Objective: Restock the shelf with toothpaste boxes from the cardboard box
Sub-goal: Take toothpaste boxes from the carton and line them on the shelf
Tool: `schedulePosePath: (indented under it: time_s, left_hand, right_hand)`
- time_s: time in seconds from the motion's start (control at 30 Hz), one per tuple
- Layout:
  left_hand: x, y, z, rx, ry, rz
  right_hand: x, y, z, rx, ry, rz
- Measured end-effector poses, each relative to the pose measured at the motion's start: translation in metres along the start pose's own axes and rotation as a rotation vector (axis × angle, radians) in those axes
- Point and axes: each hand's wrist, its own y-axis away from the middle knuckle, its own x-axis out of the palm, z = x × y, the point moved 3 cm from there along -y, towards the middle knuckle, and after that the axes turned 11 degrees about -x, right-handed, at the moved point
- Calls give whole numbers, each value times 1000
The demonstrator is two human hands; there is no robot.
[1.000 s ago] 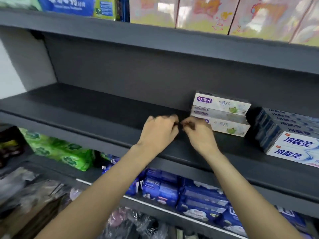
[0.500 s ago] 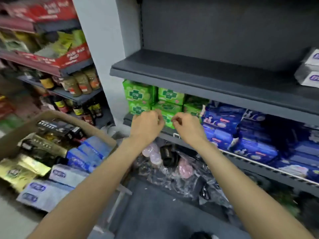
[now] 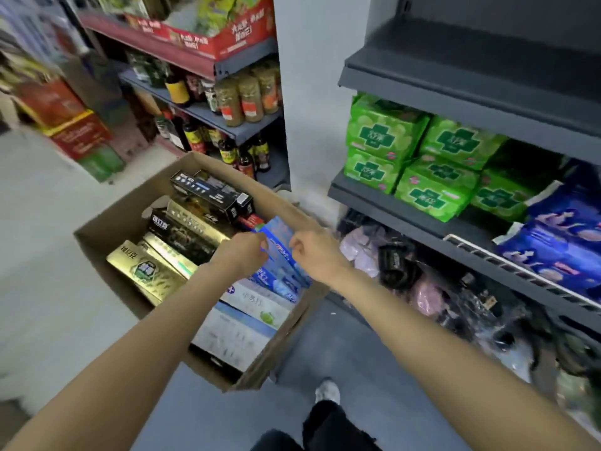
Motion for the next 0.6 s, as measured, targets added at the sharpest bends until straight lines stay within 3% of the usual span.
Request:
schedulePosePath:
  time_s: [0.23,0.4,0.6]
  left_hand:
    - [36,-38,59,110,-286,253]
    - [54,-54,85,256,-351,417]
    - [48,-64,88,620,-403,271]
  right_hand:
    - [78,-30,9,93,41,348]
    - [103,-30,7,253,137,368]
    - [138,-19,29,475,151,311]
